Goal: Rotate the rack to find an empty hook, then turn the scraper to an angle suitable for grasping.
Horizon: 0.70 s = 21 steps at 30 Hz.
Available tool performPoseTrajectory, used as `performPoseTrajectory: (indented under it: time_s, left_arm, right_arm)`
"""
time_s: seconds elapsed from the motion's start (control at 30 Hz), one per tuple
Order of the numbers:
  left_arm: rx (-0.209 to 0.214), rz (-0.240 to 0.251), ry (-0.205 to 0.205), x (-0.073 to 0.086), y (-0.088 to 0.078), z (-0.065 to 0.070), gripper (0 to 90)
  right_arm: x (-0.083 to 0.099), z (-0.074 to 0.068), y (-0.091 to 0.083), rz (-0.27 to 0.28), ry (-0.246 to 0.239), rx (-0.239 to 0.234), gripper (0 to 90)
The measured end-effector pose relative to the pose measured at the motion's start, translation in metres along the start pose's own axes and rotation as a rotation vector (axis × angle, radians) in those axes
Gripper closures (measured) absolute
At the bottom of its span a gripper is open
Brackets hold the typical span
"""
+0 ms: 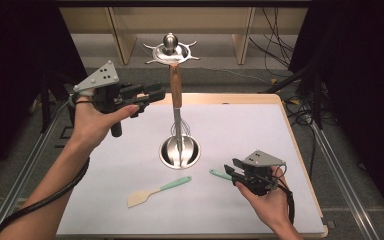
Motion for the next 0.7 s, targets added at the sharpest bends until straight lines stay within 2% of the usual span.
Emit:
performPoseTrajectory:
  time_s: [0.03,0.07,0.13,0.17,0.2,0.23,0.3,0.37,0.4,0.43,0.53,0.57,0.63,0.7]
  left_arm:
    - [-0.008,0.008,0.005,-0.002,0.000,0.001,69.6]
    - [-0.015,0.013,0.009,-0.004,0.000,0.002,70.6]
    - [-0.027,0.025,0.011,-0.006,-0.001,0.003,72.4]
    - [-0.039,0.035,0.010,-0.008,-0.002,0.004,73.3]
    - [-0.045,0.036,0.012,-0.009,-0.003,0.004,76.2]
    - [-0.060,0.035,0.009,-0.010,-0.003,0.004,78.6]
    - [-0.056,0.046,0.003,-0.010,-0.005,0.004,82.7]
    - [-0.073,0.045,0.000,-0.010,-0.006,0.003,85.1]
    - [-0.075,0.044,-0.001,-0.011,-0.006,0.003,86.1]
    - [-0.083,0.048,-0.010,-0.011,-0.007,0.004,86.7]
    - [-0.090,0.061,-0.020,-0.012,-0.007,0.005,88.3]
    - [-0.098,0.068,-0.023,-0.013,-0.007,0.006,88.6]
    - [-0.105,0.086,-0.030,-0.015,-0.007,0.006,88.8]
    - [-0.104,0.107,-0.040,-0.019,-0.006,0.006,88.9]
  right_arm:
    - [0.000,0.002,0.001,0.016,-0.026,0.009,63.1]
    - [-0.001,0.002,0.000,0.022,-0.011,0.009,63.7]
    - [-0.001,0.004,-0.001,0.002,-0.009,0.001,64.0]
    - [-0.001,0.004,-0.001,0.010,-0.003,0.007,64.1]
    - [-0.001,0.007,-0.001,0.021,-0.030,0.016,64.1]
    - [-0.001,0.006,0.000,0.030,-0.010,0.015,64.1]
    - [-0.001,0.007,-0.001,0.029,-0.024,0.016,64.1]
    - [-0.001,0.008,-0.001,0.024,-0.034,0.023,64.0]
    - [-0.001,0.005,-0.002,-0.001,0.016,0.008,64.0]
    - [-0.001,0.006,-0.001,0.008,0.001,0.017,64.0]
    - [-0.003,0.004,-0.001,-0.003,0.013,0.007,64.1]
    - [-0.003,0.005,0.000,0.016,0.002,0.015,64.2]
    - [-0.005,0.009,0.001,0.015,-0.022,0.018,64.5]
    - [-0.004,0.008,0.002,0.008,0.003,0.011,64.6]
Point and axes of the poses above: each handheld gripper's, and its own axes: y roughly forward along the jaws, x roughly out of its underside, z roughly to its right, the point moved 1 cm from there along y, roughly forward along the jaws, and after that the axes turned 6 degrees about x, right-handed, at the moved point
